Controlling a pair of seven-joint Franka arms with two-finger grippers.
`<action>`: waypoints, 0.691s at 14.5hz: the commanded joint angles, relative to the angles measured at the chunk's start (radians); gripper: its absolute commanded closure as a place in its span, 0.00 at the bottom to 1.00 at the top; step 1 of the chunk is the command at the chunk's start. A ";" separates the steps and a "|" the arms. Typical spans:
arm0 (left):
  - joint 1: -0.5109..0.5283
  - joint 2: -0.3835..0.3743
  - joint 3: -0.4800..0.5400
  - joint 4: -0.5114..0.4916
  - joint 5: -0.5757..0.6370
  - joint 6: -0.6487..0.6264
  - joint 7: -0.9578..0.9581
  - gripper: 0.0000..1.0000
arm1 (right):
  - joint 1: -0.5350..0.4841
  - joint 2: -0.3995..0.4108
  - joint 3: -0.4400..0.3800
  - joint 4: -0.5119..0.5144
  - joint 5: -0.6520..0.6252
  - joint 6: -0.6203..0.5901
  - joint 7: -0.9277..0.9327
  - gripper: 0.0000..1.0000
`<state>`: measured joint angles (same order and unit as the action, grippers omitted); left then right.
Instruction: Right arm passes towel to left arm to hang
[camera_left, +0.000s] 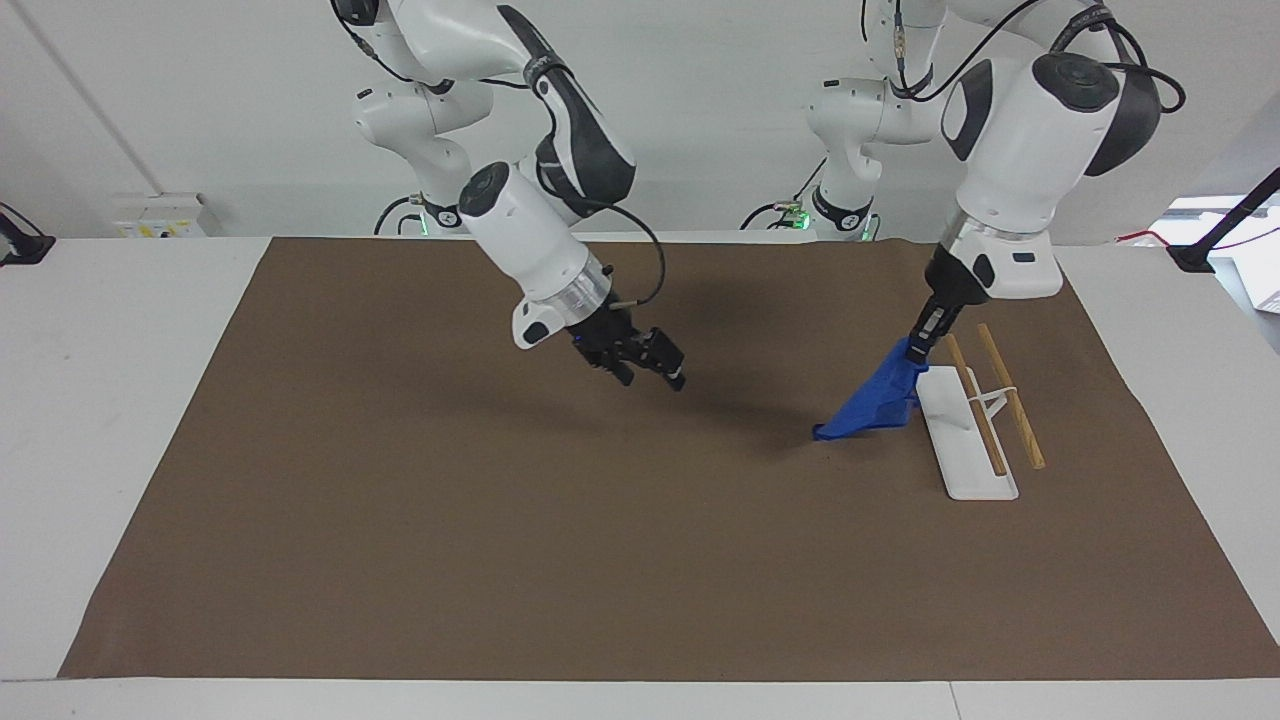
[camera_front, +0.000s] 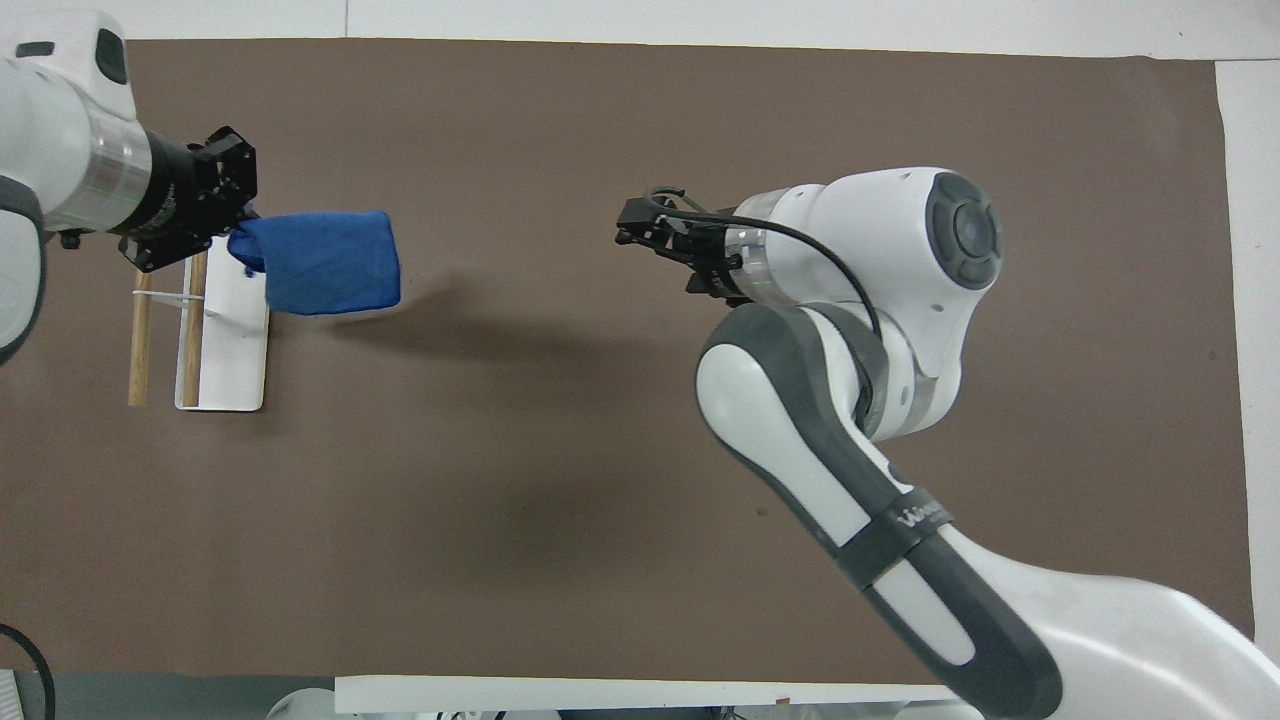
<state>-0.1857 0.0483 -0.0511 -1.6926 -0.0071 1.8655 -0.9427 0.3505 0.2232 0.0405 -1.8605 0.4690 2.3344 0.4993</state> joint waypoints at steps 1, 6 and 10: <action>0.095 0.019 -0.007 0.022 0.001 0.016 0.151 1.00 | -0.149 -0.021 0.013 0.010 -0.194 -0.140 -0.204 0.00; 0.218 0.018 -0.006 -0.024 0.001 0.138 0.311 1.00 | -0.284 -0.102 0.010 0.104 -0.489 -0.424 -0.330 0.00; 0.267 0.034 -0.006 -0.029 0.001 0.213 0.343 1.00 | -0.401 -0.162 0.009 0.254 -0.517 -0.670 -0.346 0.00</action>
<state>0.0538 0.0808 -0.0478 -1.7074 -0.0070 2.0279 -0.6351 0.0161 0.0872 0.0377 -1.6742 -0.0332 1.7505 0.1824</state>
